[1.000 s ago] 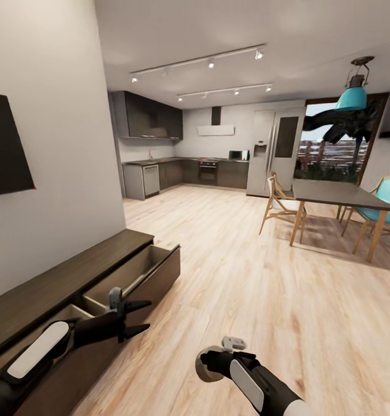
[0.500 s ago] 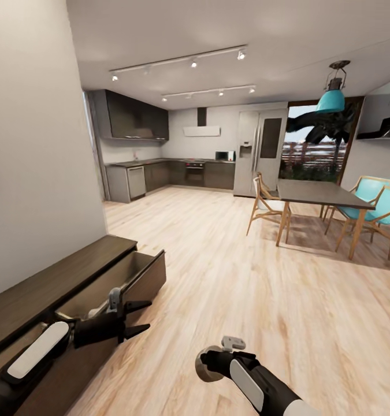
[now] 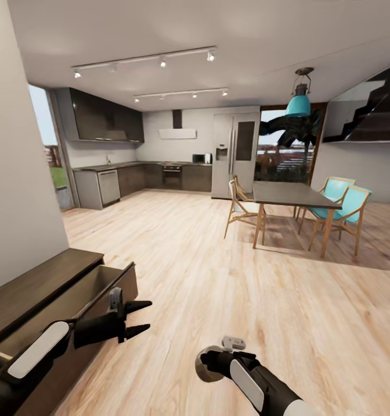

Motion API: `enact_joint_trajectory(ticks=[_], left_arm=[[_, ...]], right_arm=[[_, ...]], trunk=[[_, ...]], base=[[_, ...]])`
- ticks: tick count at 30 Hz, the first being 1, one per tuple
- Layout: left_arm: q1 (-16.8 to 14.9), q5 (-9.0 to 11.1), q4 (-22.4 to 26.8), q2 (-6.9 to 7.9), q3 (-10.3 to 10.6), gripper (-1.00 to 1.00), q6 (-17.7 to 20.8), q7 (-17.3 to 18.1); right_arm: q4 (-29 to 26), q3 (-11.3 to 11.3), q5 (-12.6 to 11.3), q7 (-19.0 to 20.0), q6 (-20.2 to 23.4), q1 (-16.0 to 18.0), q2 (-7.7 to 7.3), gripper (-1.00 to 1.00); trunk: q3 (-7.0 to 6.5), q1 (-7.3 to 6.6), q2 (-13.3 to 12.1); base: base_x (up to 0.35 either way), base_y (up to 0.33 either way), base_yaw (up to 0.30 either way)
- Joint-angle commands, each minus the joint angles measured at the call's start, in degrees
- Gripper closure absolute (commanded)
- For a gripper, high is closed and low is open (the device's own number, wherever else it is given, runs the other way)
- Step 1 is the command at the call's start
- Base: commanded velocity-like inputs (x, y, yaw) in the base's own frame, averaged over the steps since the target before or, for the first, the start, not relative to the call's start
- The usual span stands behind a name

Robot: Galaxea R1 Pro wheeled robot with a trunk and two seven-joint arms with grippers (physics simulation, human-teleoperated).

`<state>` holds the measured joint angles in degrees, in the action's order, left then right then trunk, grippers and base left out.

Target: Place each of the two pumpkins and all three candles from the living room inside a cabinet in the living room (use any cabinet), then make sure every cabinet is closed, and position the cauldron so it is next to a table in the living room.

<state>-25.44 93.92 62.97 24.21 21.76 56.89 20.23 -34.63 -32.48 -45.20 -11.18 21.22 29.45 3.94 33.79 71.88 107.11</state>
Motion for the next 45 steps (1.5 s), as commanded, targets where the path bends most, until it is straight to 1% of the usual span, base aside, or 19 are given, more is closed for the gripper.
enact_joint_trajectory(ticks=[1, 16, 45], left_arm=[[0.0, -0.4, 0.0, 0.06, 0.1, -1.0, 0.0, 0.5], [0.0, -0.4, 0.0, 0.05, 0.0, -1.0, 0.0, 0.4], [0.0, -0.4, 0.0, 0.05, 0.0, -1.0, 0.0, 0.4]], right_arm=[[-0.1, -0.3, -0.6, -0.5, 0.0, 0.1, -0.03, 1.0], [-0.1, -0.3, -0.6, -0.5, 0.0, 0.1, 0.01, 1.0], [-0.2, -0.4, -0.6, -0.7, 0.0, 0.1, 0.01, 1.0]], trunk=[[0.05, 0.03, 0.0], [0.02, 0.03, 0.0], [0.02, 0.03, 0.0]], base=[[0.31, -0.076, -0.287], [0.333, -0.008, -0.27], [0.337, -0.002, -0.004]])
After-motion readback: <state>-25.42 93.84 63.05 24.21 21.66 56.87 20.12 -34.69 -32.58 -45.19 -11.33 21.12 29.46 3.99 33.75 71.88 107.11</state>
